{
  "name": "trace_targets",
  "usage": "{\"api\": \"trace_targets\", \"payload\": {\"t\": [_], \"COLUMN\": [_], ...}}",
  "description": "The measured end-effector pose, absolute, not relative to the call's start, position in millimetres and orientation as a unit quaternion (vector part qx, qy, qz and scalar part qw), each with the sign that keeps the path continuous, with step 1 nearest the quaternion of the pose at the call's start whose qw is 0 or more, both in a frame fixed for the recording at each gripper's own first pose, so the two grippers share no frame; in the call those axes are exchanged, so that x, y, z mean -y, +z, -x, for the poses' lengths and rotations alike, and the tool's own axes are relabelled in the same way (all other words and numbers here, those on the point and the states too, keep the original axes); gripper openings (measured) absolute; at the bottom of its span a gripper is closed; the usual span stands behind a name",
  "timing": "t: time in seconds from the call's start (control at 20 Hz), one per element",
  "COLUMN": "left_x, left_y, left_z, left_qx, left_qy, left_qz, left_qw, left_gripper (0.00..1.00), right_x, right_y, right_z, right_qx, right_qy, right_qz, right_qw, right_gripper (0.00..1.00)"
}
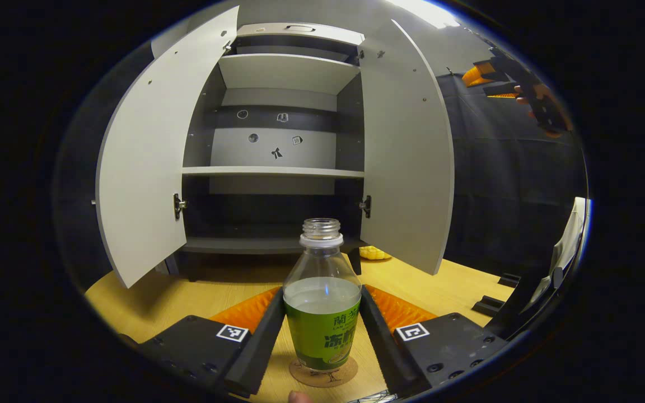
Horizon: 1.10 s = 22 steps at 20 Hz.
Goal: Grasp the bottle in the cabinet with the left hand and place it on the coaster, then close the right door with the right hand and the left door with the left hand.
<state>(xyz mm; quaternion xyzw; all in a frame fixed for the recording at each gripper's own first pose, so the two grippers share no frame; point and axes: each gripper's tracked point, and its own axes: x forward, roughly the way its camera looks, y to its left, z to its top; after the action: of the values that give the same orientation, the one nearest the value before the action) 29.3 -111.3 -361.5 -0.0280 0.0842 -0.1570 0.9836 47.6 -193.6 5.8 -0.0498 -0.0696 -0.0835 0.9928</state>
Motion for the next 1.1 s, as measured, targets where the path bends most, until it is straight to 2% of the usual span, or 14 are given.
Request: {"api": "trace_targets", "payload": {"t": [0.35,0.65,0.7,0.75,0.85,1.1], "left_x": [110.4,113.3,115.1,115.4,112.5,111.7], "left_y": [-382.7,-388.6,-391.2,-391.7,-392.4,-388.4], "left_z": [-30.0,-25.5,-25.5,-26.0,-25.8,-9.1], "left_qx": [-0.092,-0.103,-0.11,-0.115,-0.119,-0.127], "left_qy": [-0.149,-0.166,-0.169,-0.169,-0.164,-0.177], "left_qz": [0.047,0.049,0.054,0.055,0.045,0.029], "left_qw": [0.983,0.979,0.978,0.977,0.978,0.976], "left_gripper": [0.81,0.82,0.83,0.91,0.96,0.96], "right_x": [193.4,189.5,188.4,188.0,186.1,182.1], "right_y": [-0.4,-4.0,-6.4,-8.8,-14.4,-19.4], "right_z": [-51.2,-53.8,-54.0,-54.2,-57.6,-68.7], "right_qx": [0.053,0.043,0.037,0.033,0.019,0.002], "right_qy": [-0.099,-0.102,-0.102,-0.1,-0.094,-0.068], "right_qz": [0.066,0.062,0.06,0.055,0.037,0.003], "right_qw": [0.991,0.992,0.992,0.993,0.995,0.998], "right_gripper": [0.97,0.97,0.98,0.98,0.98,0.97]}}
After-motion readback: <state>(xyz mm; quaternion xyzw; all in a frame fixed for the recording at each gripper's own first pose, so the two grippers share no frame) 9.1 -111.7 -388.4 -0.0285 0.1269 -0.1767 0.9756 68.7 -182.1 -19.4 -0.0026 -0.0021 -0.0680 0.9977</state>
